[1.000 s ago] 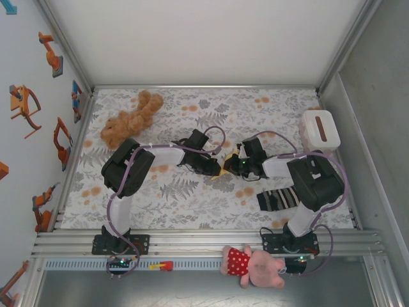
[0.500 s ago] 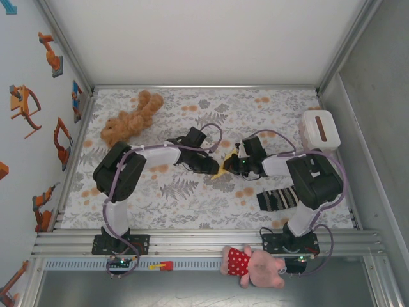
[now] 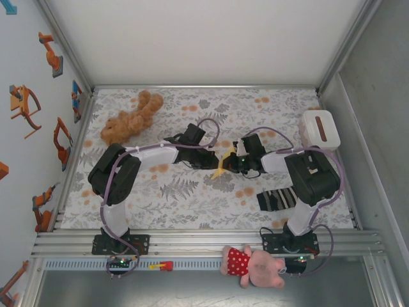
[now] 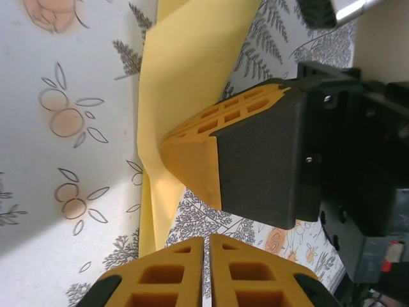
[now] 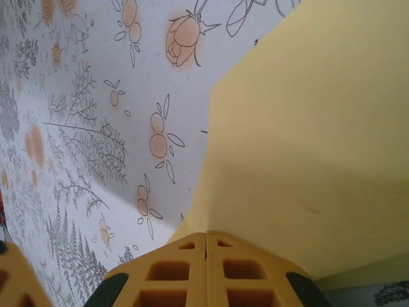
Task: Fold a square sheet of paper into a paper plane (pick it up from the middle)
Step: Fold the wing for the fifth time at the center of the table.
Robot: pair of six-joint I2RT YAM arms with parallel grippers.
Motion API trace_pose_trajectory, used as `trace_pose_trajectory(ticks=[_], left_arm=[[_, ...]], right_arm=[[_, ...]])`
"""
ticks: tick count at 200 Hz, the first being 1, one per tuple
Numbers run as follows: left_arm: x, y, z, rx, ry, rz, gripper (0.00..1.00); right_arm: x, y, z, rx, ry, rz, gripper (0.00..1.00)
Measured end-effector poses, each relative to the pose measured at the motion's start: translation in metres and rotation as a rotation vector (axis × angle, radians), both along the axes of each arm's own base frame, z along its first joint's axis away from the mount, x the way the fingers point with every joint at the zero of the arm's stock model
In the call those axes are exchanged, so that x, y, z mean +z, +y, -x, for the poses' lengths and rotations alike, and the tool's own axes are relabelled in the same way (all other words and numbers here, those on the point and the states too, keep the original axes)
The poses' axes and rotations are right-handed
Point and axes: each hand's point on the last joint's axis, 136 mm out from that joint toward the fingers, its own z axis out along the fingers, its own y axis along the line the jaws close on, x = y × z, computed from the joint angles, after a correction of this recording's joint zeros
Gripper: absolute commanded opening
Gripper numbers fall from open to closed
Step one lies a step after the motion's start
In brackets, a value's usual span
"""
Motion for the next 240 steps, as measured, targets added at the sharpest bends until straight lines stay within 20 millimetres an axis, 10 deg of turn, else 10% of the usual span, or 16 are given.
trace_pose_trajectory(ticks=[240], left_arm=[[-0.042, 0.003, 0.014, -0.011, 0.125, -0.110, 0.05]], right_arm=[[-0.001, 0.001, -0.002, 0.002, 0.028, 0.005, 0.03]])
